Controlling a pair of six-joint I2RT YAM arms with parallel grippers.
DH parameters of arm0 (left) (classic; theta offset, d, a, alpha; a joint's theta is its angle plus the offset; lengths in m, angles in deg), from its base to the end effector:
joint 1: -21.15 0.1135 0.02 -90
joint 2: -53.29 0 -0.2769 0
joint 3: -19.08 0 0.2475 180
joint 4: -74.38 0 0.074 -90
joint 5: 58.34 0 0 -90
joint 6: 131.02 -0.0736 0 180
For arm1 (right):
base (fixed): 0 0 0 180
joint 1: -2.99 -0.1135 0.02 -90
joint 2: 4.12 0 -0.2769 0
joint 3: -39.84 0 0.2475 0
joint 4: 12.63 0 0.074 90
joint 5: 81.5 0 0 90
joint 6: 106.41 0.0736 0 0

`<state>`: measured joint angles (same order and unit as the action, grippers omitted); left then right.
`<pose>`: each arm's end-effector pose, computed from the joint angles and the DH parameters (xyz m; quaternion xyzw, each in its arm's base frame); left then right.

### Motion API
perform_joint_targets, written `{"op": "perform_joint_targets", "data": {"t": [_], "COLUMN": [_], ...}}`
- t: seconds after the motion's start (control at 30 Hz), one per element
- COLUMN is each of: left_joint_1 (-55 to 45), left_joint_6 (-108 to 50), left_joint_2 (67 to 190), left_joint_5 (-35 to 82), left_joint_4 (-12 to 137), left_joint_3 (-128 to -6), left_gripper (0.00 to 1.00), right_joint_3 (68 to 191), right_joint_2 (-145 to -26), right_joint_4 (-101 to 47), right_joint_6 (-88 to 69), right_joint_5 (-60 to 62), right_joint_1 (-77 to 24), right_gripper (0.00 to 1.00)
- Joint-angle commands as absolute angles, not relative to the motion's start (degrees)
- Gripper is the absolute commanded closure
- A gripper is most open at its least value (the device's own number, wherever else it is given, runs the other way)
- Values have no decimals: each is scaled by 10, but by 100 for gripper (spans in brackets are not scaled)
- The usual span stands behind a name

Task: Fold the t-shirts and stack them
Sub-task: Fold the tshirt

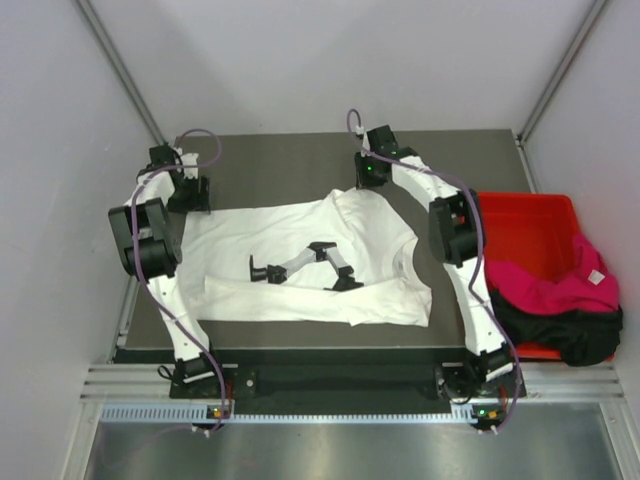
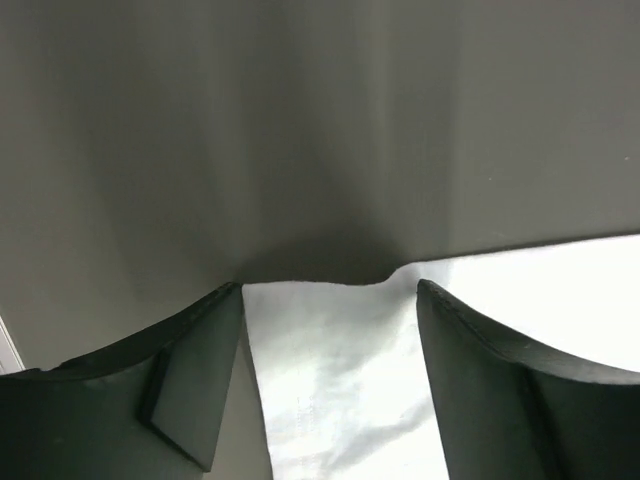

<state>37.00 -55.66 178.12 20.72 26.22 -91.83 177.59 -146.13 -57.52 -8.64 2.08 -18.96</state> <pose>0.4722 0.1195 0.1520 0.0128 0.9662 -0.0261 0.2560 0.5361 0.2249 0.1543 -0.1349 0.9261 0.1401 0.3233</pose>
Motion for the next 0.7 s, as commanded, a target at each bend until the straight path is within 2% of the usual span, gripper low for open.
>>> {"op": "perform_joint_targets", "data": {"t": [0.0,0.07,0.13,0.23,0.27,0.3,0.33,0.47,0.67], "left_joint_1": [372,371,371,372,372,372,373,383,393], "left_joint_6": [-547,-552,-559,-572,-574,-576,-577,-575,-585], "left_joint_2": [1810,1812,1806,1794,1788,1776,1768,1705,1576], "left_joint_5": [165,145,136,124,122,121,123,109,109], "left_joint_4": [250,239,236,224,221,219,220,245,296], "left_joint_3": [-927,-925,-917,-908,-905,-901,-894,-869,-782], "left_gripper": [30,36,42,59,63,74,99,100,100], "right_joint_3": [1760,1751,1751,1752,1752,1752,1751,1721,1527], "right_joint_2": [-1454,-1449,-1441,-1431,-1428,-1425,-1421,-1375,-1183], "right_joint_4": [-551,-542,-541,-541,-542,-541,-541,-525,-444], "right_joint_6": [-73,-67,-64,-59,-57,-56,-54,-47,-48], "right_joint_5": [-35,-62,-71,-76,-77,-78,-79,-80,-41], "right_joint_1": [-187,-186,-185,-185,-185,-184,-183,-178,-171], "right_gripper": [77,80,79,80,88,95,100,100,100]}}
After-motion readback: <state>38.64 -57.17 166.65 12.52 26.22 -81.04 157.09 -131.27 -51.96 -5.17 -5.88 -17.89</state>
